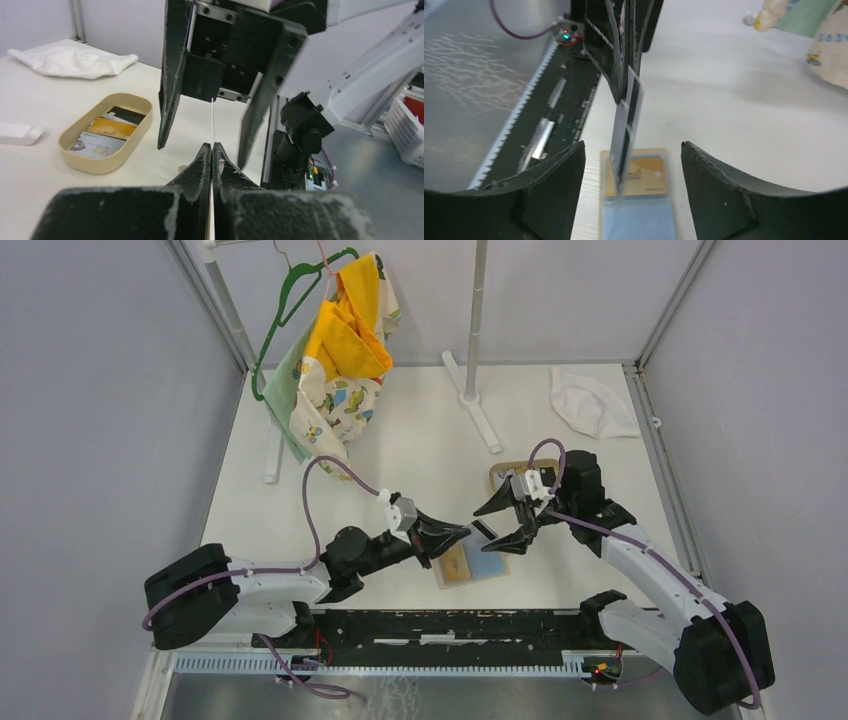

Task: Put the credit cards into the card holder
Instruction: Insert the credit card into the card holder.

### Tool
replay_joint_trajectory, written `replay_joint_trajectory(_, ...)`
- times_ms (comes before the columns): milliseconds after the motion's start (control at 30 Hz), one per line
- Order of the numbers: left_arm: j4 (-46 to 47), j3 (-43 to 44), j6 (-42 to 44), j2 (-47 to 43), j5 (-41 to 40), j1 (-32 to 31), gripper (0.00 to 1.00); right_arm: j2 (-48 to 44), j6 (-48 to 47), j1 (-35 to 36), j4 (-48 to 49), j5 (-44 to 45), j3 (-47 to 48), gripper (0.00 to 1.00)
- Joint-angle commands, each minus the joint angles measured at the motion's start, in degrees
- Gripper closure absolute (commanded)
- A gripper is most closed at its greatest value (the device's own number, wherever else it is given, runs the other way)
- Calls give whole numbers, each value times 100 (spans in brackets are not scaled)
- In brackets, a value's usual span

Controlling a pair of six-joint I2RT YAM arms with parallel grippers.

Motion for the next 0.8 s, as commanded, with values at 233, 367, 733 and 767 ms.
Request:
replay_joint_trajectory(233, -2455, 282, -2157, -627, 1737, 1663, 98, -68, -2432, -3, -2033, 2589, 715, 18)
replay_joint_trajectory(367, -2339, 52, -2683, -572, 2198, 1880, 98, -207, -3773, -1, -2493, 2860, 518, 17)
replay_joint_trajectory(733, -1820, 1, -3940, 404, 2382, 2166, 98, -52, -6854, 206, -3679, 3079, -127, 17)
replay_joint_trajectory(767, -1731, -23, -4037, 504, 2390, 2192, 98, 10, -6844, 254, -3661, 3181, -133, 18)
